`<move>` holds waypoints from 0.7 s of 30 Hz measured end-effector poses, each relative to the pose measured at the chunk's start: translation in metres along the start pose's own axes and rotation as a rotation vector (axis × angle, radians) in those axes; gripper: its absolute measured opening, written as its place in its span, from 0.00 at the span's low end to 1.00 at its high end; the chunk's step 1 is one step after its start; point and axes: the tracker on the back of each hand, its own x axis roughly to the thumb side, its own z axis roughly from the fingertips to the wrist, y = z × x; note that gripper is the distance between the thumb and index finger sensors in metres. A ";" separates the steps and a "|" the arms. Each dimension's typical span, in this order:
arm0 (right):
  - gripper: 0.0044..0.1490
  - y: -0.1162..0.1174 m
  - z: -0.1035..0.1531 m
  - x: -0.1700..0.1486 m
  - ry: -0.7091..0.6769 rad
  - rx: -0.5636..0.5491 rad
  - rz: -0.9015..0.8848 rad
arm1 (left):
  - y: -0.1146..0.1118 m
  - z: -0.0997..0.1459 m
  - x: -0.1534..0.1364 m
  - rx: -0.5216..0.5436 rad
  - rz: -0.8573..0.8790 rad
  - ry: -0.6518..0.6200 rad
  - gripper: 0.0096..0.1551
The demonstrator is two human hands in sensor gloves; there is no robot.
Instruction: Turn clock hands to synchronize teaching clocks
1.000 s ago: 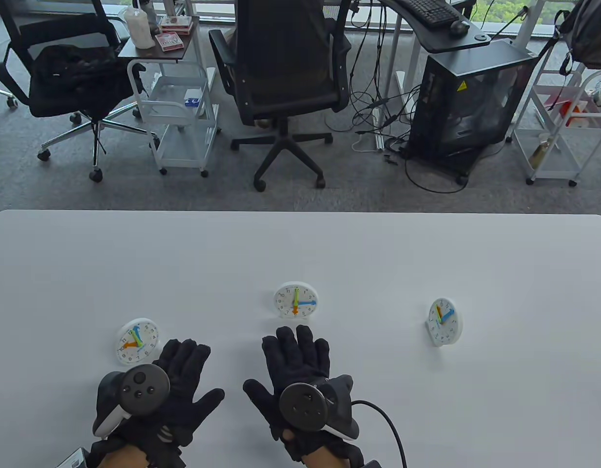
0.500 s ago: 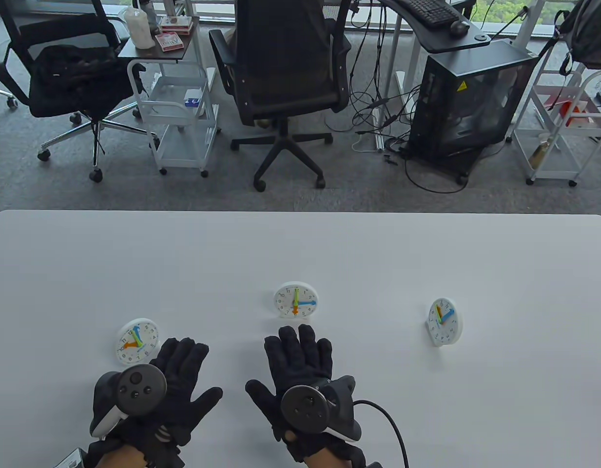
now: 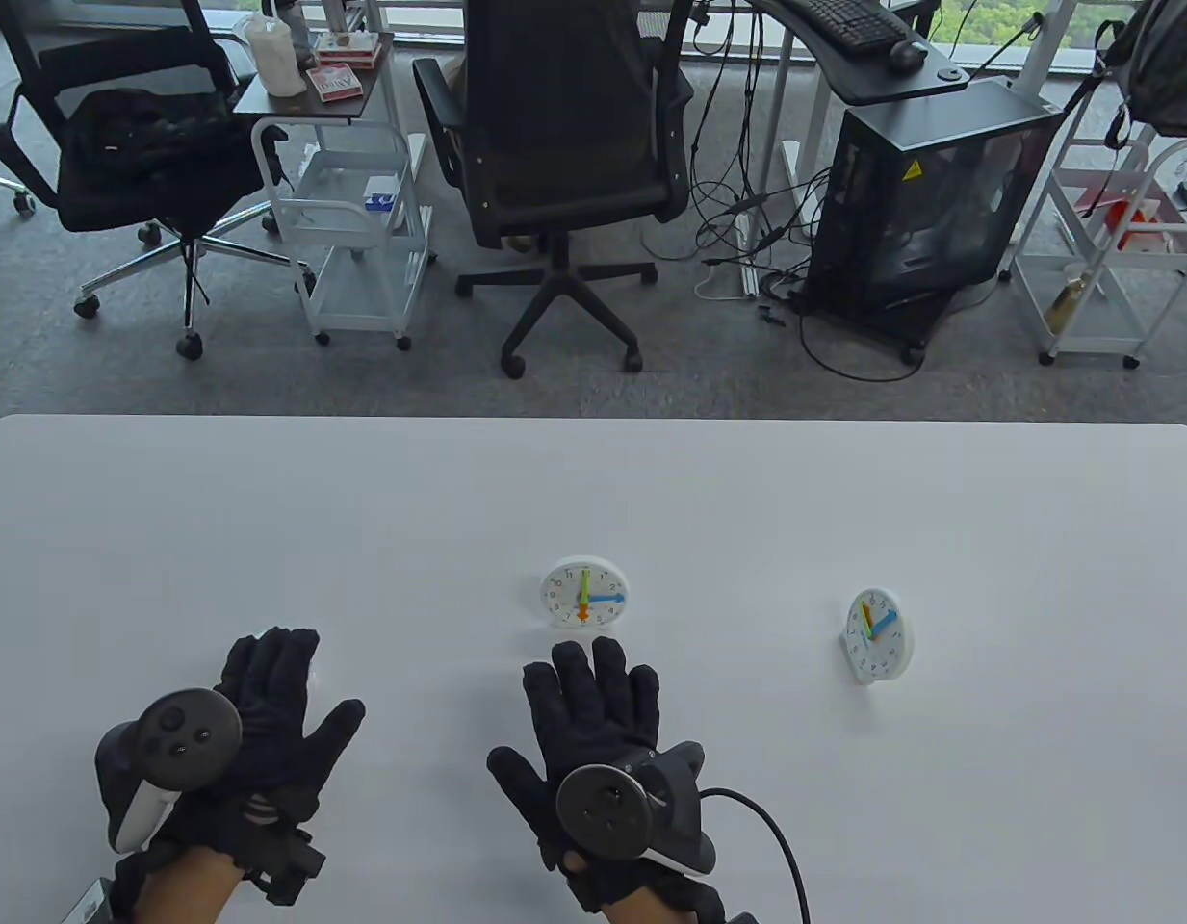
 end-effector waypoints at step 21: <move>0.54 0.000 -0.001 -0.005 0.032 -0.003 -0.009 | 0.026 -0.013 -0.084 0.077 0.139 0.360 0.56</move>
